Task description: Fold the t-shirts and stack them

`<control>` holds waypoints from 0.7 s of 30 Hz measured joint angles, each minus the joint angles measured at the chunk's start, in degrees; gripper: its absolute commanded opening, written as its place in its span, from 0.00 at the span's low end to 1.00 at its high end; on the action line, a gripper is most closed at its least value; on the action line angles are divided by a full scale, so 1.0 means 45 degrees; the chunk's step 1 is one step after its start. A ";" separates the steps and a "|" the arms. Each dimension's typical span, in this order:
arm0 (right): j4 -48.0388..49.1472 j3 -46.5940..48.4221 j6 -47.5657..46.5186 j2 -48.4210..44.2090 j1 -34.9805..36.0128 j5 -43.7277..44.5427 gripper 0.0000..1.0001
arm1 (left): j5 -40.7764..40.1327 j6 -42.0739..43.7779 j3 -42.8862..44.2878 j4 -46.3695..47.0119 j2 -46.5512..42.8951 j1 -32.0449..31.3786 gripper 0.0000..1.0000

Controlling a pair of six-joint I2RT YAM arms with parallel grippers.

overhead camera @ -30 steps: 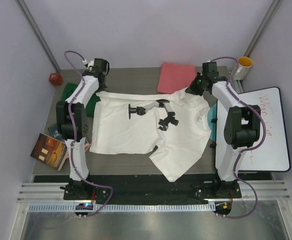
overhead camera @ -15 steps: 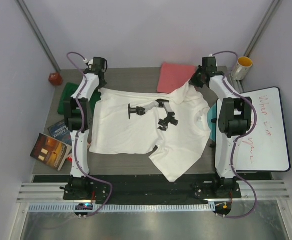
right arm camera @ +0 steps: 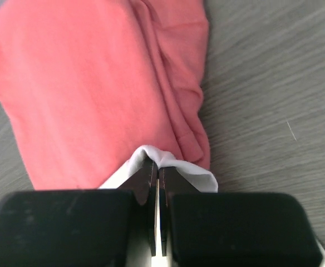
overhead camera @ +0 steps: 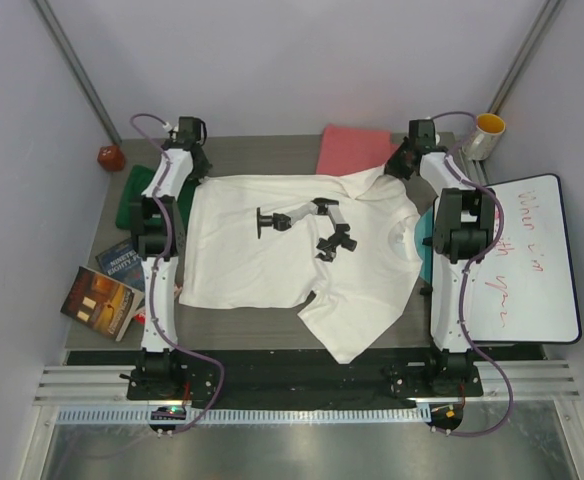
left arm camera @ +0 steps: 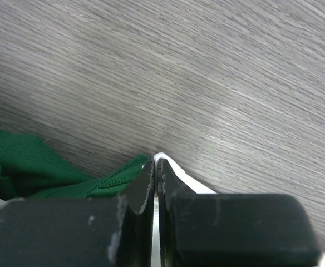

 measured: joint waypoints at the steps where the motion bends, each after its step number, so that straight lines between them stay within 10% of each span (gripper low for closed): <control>1: 0.0015 0.0102 0.0044 0.0000 -0.0058 -0.0015 0.01 | 0.0102 -0.0019 -0.0005 -0.0005 0.0000 0.0034 0.00; 21: 0.1948 0.1569 0.2846 0.0408 -0.0923 -0.1812 0.01 | 0.2351 -0.1511 0.0019 0.0160 -0.0117 0.0379 0.00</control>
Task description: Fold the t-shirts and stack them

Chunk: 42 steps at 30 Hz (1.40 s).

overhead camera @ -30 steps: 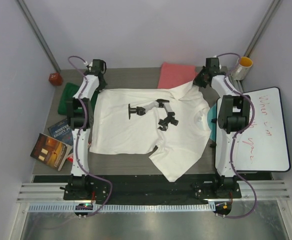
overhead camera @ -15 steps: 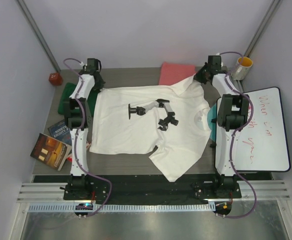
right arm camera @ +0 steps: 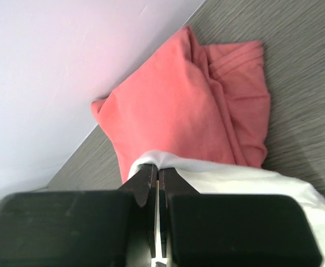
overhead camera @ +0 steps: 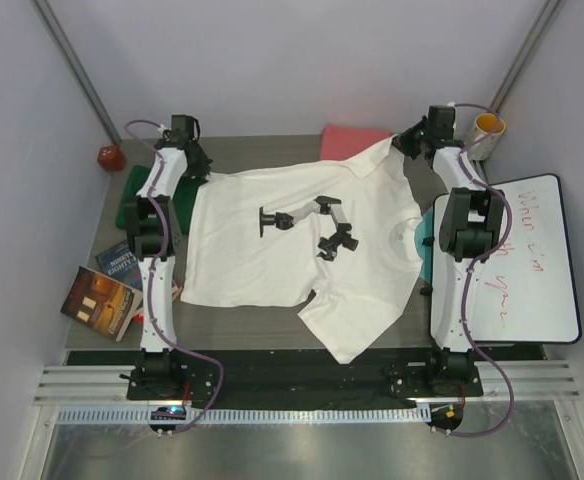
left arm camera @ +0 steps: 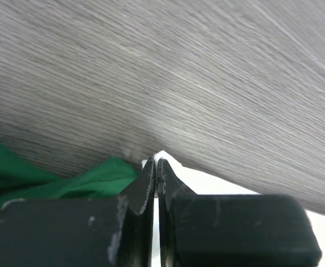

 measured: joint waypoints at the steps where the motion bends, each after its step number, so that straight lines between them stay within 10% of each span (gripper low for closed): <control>1: 0.0185 -0.0146 0.0107 -0.0005 0.0005 -0.0165 0.01 | 0.0087 -0.0010 -0.0019 0.0000 -0.0063 0.0000 0.00; 9: 0.0578 -0.1953 0.0282 -0.0248 0.0010 -0.0899 0.02 | 0.0335 0.0097 -0.0952 -0.0015 -0.1729 -0.0126 0.00; 16: -0.0005 -0.2050 -0.0121 -0.0311 -0.0029 -0.1341 0.38 | 0.0379 0.0330 -0.0976 -0.0078 -0.2215 -0.0243 0.00; 42: -0.0233 -0.0262 -0.0155 -0.0967 0.0447 -0.1773 0.49 | 0.0466 0.0704 -0.1268 -0.0432 -0.2210 -0.0267 0.00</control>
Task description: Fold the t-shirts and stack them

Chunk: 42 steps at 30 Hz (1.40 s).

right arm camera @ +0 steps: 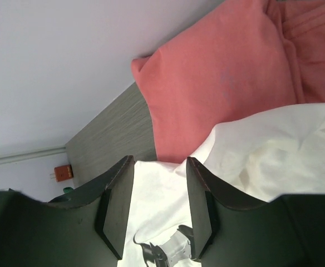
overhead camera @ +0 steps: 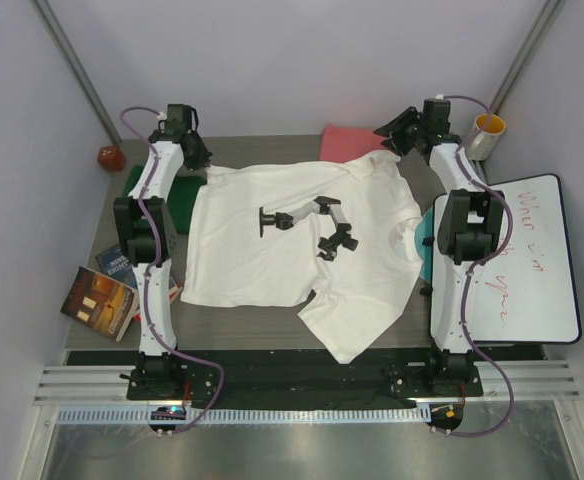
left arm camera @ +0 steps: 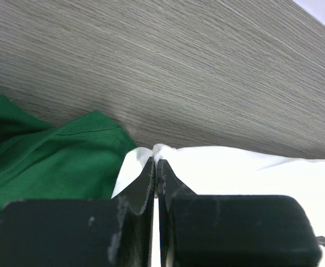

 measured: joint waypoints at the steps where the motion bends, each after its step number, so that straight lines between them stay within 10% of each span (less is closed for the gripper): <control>1: -0.0005 0.0039 0.0029 0.0102 0.0068 -0.0019 0.50 | 0.0000 0.0019 0.0000 0.0000 0.0000 0.0000 0.00; 42: -0.1171 -0.1457 -0.1219 -0.0539 -0.0495 0.0102 0.54 | 0.0243 0.0243 0.0000 0.0010 0.0321 0.0000 0.00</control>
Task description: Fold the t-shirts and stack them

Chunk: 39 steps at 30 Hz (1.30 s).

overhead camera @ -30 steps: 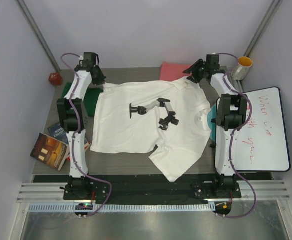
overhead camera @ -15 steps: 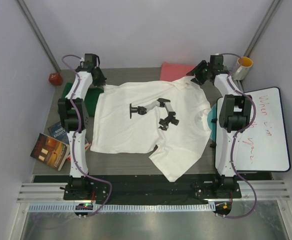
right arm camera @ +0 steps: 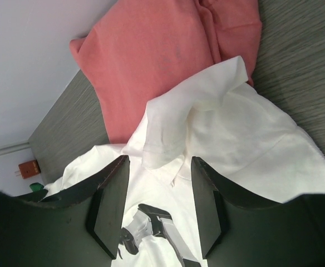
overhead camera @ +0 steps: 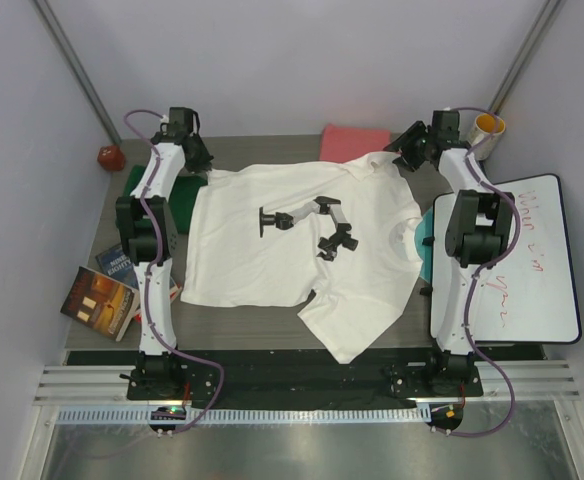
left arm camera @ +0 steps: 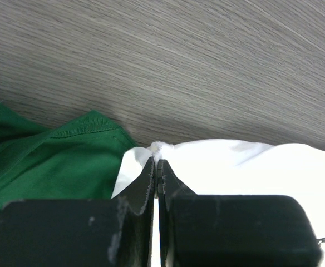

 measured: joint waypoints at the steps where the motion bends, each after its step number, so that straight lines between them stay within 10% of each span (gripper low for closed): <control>1: -0.0010 0.0000 0.0000 0.0005 0.0015 -0.0015 0.54 | 0.0000 0.0000 0.0000 0.0000 0.0000 0.0000 0.00; 17: -0.0155 0.1846 0.0189 0.1923 0.0131 -0.0121 0.51 | 0.0097 -0.0015 0.0000 0.0015 0.0000 0.0000 0.00; 27: -0.0214 0.2463 0.0563 0.2565 0.0170 -0.0209 0.15 | 0.0092 -0.0015 -0.0063 0.0015 0.0000 0.0000 0.00; 39: -0.0301 0.2225 0.0418 0.2424 0.0223 -0.0588 0.01 | -0.0374 -0.0233 0.0155 -0.0029 0.0053 -0.0010 0.00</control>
